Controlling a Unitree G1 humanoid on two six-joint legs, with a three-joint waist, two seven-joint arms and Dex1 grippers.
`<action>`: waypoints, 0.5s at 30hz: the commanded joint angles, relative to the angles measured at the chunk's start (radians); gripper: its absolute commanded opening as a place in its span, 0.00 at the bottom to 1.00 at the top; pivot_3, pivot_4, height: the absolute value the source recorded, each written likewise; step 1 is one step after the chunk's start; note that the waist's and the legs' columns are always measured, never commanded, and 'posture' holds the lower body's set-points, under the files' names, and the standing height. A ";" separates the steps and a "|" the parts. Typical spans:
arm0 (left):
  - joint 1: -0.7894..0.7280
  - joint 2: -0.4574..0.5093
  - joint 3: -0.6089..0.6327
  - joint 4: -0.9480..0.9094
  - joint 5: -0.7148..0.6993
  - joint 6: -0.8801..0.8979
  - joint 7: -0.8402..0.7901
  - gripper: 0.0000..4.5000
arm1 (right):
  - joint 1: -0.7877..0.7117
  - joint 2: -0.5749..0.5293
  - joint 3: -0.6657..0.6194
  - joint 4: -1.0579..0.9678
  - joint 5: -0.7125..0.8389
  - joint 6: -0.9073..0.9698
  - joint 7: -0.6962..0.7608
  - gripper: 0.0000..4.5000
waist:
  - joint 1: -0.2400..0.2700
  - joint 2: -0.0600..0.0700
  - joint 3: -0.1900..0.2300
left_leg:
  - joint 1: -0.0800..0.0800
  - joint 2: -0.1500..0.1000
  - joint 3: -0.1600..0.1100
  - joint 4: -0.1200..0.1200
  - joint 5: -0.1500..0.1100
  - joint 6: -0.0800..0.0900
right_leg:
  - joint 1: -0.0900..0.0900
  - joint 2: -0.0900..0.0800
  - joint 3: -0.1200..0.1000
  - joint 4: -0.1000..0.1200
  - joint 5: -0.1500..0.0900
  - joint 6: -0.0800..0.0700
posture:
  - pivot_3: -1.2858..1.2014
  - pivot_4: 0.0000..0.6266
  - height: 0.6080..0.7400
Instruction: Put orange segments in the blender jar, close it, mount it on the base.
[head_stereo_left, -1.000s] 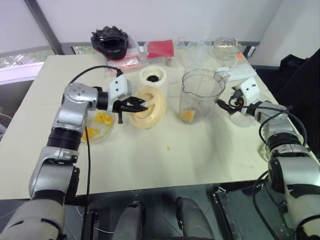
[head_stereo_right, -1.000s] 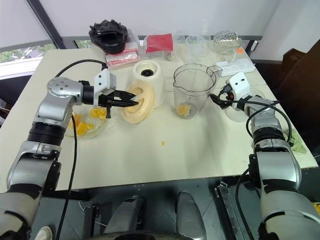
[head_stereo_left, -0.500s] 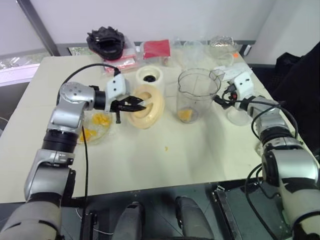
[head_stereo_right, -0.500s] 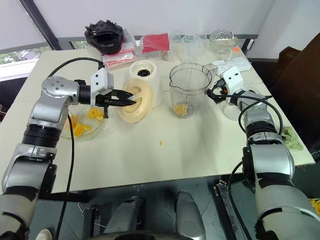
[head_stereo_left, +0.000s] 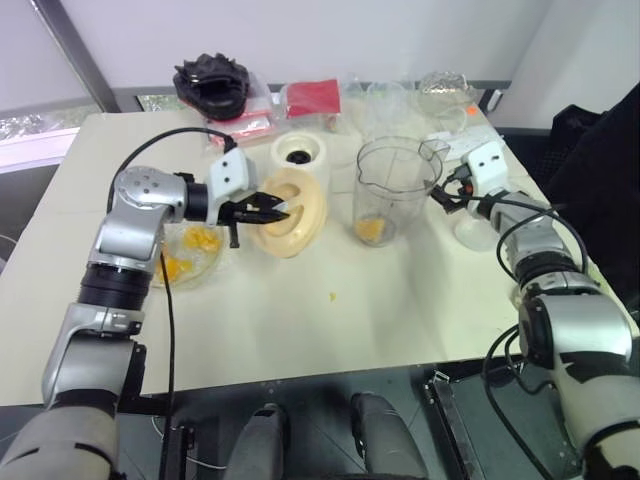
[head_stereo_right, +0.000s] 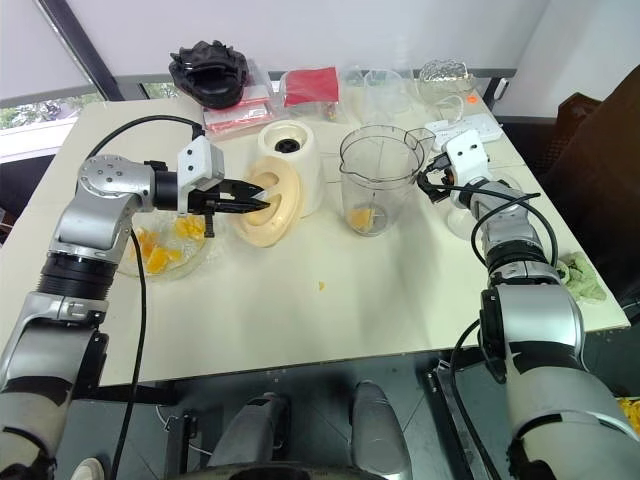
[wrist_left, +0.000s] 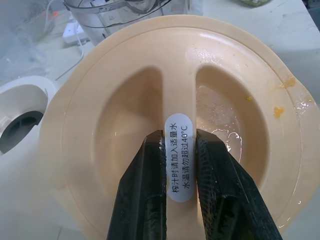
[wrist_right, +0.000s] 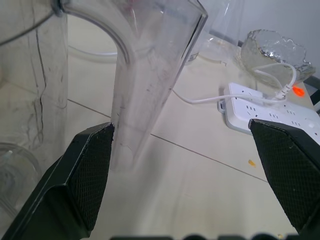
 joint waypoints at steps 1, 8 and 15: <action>-0.007 0.012 0.011 -0.030 -0.022 -0.008 0.009 0.06 | -0.035 0.007 -0.021 -0.011 0.001 -0.024 -0.012 1.00 | 0.000 0.000 0.000 | 0.000 0.000 0.000 0.000 0.000 0.000 | 0.000 0.000 0.000 0.000 0.000 0.000 | 0.52 0.24 1.00; -0.009 0.011 0.009 -0.030 -0.024 -0.007 0.011 0.06 | -0.029 0.019 -0.036 -0.011 0.003 -0.024 -0.039 1.00 | 0.000 0.000 0.000 | 0.000 0.000 0.000 0.000 0.000 0.000 | 0.000 0.000 0.000 0.001 0.000 0.000 | 0.52 0.24 1.00; -0.010 0.008 0.007 -0.030 -0.024 -0.006 0.013 0.06 | -0.021 0.028 -0.046 -0.013 0.008 -0.025 -0.044 0.45 | 0.000 0.000 0.000 | 0.000 0.000 0.000 0.000 0.000 0.000 | -0.001 0.000 0.000 0.002 0.000 0.000 | 0.52 0.24 1.00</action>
